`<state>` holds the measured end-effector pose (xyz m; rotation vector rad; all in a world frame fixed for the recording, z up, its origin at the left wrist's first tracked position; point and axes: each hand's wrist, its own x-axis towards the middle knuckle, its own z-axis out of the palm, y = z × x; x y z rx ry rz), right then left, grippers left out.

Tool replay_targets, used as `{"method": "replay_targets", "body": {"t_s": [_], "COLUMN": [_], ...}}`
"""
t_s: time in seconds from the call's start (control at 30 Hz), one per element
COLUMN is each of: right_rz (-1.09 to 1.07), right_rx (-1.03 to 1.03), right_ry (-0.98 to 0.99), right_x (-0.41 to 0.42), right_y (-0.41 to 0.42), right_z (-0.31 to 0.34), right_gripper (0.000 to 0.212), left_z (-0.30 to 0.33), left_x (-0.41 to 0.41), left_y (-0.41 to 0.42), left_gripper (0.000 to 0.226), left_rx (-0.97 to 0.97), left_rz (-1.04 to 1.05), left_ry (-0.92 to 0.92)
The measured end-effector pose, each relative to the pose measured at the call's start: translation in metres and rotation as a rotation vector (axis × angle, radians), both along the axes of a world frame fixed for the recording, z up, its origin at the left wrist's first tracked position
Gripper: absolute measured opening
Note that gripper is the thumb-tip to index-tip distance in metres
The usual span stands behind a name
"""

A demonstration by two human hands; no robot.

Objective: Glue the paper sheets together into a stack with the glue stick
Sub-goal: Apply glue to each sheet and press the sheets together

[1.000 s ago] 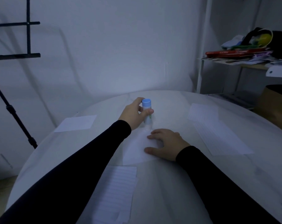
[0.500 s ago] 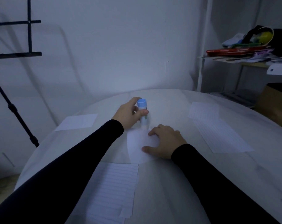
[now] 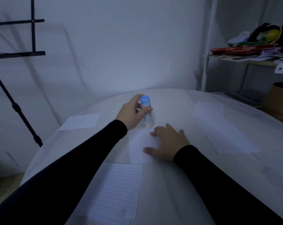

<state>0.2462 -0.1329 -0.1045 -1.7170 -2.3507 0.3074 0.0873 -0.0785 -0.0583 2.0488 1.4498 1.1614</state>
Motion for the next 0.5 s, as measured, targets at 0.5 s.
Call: {"method": "replay_targets", "body": {"t_s": [0.5], "right_rz": [-0.054], "right_rx": [-0.037], "right_ry": [-0.028], "right_x": [-0.001], "right_y": [-0.001], "right_z": [0.002], "right_gripper": [0.074], "left_z": [-0.003], "left_x": [-0.007], "left_y": [0.008], "left_gripper": [0.029], "left_rx": [-0.042], "left_rz": [0.023], "left_ry": [0.110]}}
